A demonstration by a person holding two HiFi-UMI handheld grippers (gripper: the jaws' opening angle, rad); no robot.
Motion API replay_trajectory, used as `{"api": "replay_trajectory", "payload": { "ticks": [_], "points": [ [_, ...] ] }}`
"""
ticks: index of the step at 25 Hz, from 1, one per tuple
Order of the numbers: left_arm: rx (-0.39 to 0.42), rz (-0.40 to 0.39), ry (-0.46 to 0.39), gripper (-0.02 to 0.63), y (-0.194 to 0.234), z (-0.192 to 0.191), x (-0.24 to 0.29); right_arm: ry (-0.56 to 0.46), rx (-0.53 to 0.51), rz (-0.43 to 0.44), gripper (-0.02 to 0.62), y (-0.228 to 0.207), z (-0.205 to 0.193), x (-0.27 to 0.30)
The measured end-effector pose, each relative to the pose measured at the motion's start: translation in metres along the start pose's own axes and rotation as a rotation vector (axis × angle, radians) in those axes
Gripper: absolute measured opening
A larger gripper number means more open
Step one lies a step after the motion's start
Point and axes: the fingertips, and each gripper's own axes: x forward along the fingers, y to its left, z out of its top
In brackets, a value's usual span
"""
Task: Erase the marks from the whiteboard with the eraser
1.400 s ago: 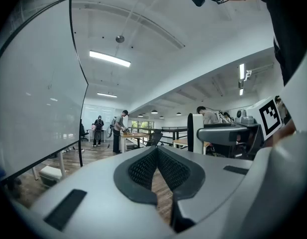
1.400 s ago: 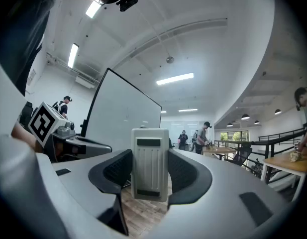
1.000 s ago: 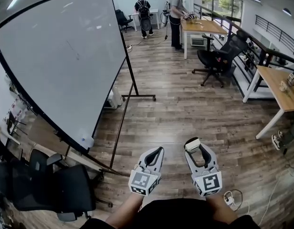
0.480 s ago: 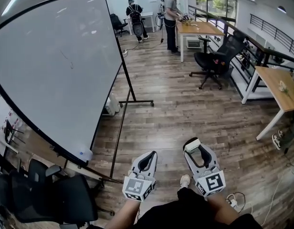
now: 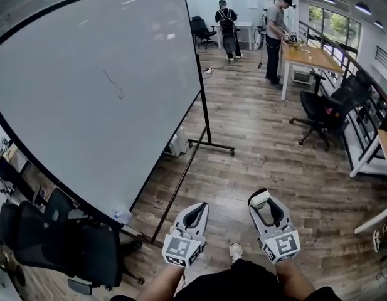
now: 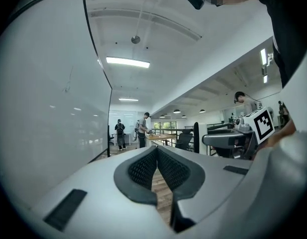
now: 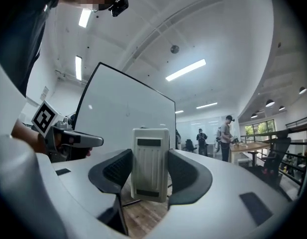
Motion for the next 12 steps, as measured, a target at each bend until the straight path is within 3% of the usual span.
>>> {"api": "replay_trajectory", "payload": {
  "ticks": [6,12],
  "points": [
    [-0.013,0.163,0.013,0.020,0.068,0.000,0.065,-0.011,-0.026,0.190,0.244,-0.037,-0.003,0.109],
    [0.016,0.314,0.029,0.020,0.109,0.007,0.093,-0.046,-0.010,0.411,0.244,-0.041,0.009,0.189]
  ]
}}
